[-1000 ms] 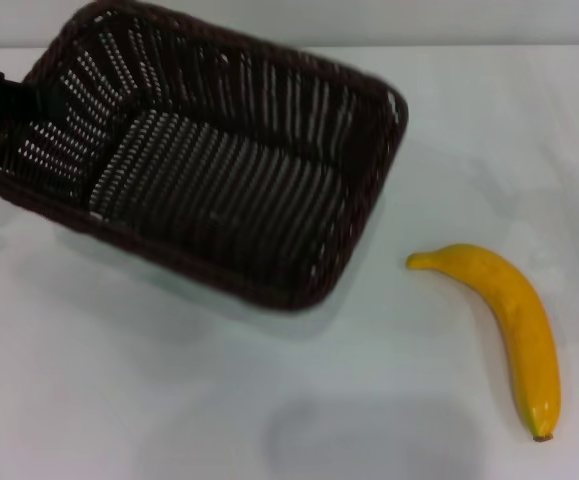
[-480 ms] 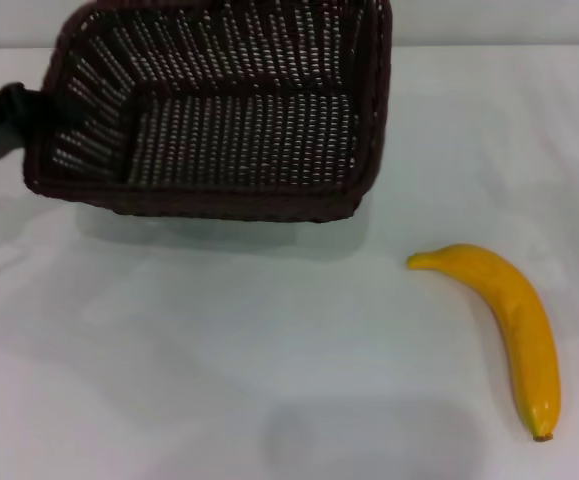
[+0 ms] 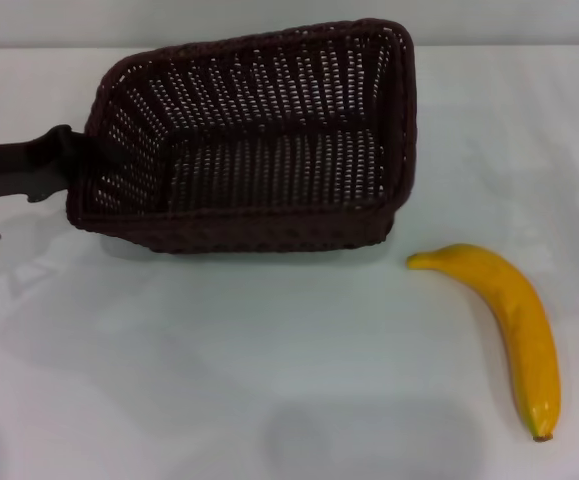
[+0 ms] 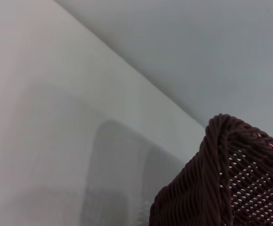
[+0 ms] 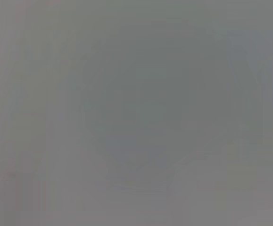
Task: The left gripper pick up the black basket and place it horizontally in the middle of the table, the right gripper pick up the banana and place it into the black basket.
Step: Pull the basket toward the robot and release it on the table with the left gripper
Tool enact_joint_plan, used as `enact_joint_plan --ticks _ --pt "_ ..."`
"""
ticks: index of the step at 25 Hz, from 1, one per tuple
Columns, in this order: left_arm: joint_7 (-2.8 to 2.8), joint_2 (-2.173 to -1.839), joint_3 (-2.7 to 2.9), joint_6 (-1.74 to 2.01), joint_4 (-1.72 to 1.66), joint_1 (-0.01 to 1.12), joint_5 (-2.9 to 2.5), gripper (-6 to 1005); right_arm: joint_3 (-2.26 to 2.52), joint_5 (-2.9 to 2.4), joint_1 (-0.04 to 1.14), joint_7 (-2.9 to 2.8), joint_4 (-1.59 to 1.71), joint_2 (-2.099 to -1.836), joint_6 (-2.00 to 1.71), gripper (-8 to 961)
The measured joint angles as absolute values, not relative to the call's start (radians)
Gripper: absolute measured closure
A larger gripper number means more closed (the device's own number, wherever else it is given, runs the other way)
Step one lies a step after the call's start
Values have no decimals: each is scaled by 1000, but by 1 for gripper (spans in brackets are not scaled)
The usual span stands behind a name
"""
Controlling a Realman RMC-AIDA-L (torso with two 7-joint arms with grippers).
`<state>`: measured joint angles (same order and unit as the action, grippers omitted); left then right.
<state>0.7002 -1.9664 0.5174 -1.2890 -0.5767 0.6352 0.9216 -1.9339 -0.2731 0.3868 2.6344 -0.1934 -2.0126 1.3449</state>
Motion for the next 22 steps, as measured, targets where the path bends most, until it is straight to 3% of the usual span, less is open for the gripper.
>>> enact_joint_plan --ticks 7,15,22 --pt "697 -1985 517 -1302 -577 632 923 743 -1948 -273 389 2635 -193 -2012 1342 78" --pt "700 -2009 511 -1340 -587 618 951 563 -1956 -273 382 2635 -193 -2013 1342 78" --pt "763 -2011 509 -1419 -613 503 1096 385 -1957 -274 380 2635 -193 -2013 1343 77"
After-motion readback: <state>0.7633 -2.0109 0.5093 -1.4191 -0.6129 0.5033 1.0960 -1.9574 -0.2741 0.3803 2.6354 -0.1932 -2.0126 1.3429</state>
